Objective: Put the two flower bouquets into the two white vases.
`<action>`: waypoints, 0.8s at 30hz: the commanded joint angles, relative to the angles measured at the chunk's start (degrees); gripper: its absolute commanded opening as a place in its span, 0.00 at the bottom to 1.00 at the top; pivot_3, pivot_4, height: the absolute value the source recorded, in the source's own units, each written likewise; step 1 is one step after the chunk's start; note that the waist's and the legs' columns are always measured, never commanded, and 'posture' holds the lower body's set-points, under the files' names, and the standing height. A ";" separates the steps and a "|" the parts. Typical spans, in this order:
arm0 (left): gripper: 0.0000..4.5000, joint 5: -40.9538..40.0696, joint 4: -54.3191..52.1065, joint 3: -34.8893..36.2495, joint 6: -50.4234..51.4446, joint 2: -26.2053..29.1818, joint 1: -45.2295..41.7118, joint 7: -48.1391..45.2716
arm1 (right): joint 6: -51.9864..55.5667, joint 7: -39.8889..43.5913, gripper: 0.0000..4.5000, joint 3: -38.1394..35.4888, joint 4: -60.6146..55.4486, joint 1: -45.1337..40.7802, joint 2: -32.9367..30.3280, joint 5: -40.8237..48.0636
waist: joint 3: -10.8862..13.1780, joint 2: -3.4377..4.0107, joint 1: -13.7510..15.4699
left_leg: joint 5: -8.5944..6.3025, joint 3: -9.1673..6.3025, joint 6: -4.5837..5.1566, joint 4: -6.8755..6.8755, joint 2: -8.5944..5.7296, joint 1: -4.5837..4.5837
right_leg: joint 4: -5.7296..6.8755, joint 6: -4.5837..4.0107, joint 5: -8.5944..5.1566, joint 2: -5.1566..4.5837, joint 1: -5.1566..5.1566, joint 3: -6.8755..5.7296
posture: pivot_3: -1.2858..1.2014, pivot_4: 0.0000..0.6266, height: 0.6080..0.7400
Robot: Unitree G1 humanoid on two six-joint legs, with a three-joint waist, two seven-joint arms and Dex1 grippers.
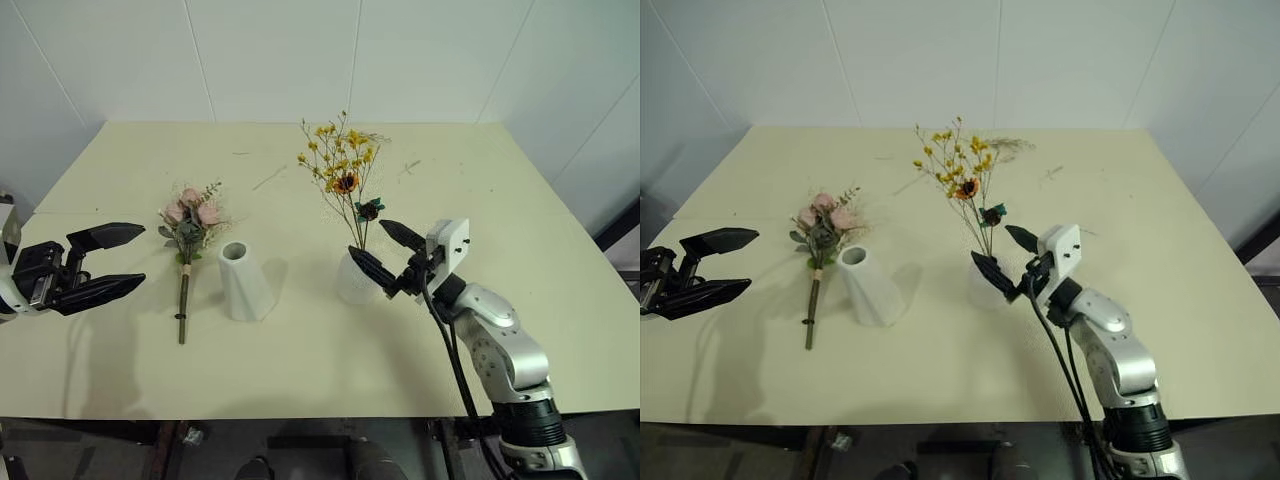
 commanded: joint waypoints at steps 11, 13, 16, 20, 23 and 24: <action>1.00 4.46 -2.63 3.63 -4.07 -2.40 1.96 11.48 | 9.65 19.62 0.99 -6.32 -6.54 -0.19 -24.54 7.92 | 0.00 -0.01 0.90 | 0.00 0.01 0.01 0.07 0.00 0.00 | -0.03 0.00 -0.01 -0.01 0.04 0.01 | 0.52 0.24 1.00; 1.00 5.69 -4.19 4.32 -3.65 -3.24 3.29 16.61 | 9.36 21.93 0.99 -6.95 -5.64 -0.66 -26.76 8.18 | 0.00 -0.01 0.86 | -0.01 0.02 0.01 0.06 0.00 0.01 | -0.04 0.01 -0.01 -0.01 0.04 0.02 | 0.52 0.24 1.00; 1.00 6.38 -7.03 4.94 -2.26 -4.55 5.03 22.24 | 9.27 24.41 0.99 -7.62 -4.13 -1.69 -28.49 8.70 | 0.01 -0.02 0.88 | -0.01 0.02 0.01 0.07 0.00 0.00 | -0.03 0.02 0.00 -0.01 0.04 0.02 | 0.52 0.24 1.00; 1.00 8.35 -11.02 4.60 0.82 -6.84 7.26 32.43 | 7.88 28.19 0.99 -8.77 -0.81 -3.57 -28.73 9.45 | 0.01 -0.03 1.01 | -0.01 0.02 0.01 0.13 -0.04 0.00 | -0.04 0.06 0.02 -0.05 0.09 0.03 | 0.52 0.24 1.00; 1.00 9.03 -15.43 3.73 4.68 -8.92 8.05 40.28 | 7.57 30.18 0.99 -9.17 1.23 -5.33 -28.60 9.74 | 0.01 -0.03 1.06 | -0.01 0.02 0.01 0.15 -0.04 0.00 | -0.05 0.09 0.04 -0.05 0.10 0.03 | 0.52 0.24 1.00; 1.00 9.26 -16.59 3.54 5.46 -9.45 8.17 41.97 | 7.52 30.59 0.99 -9.21 1.70 -5.72 -28.51 9.75 | 0.01 -0.03 1.08 | -0.01 0.02 0.01 0.15 -0.04 0.00 | -0.05 0.10 0.04 -0.05 0.10 0.02 | 0.52 0.24 1.00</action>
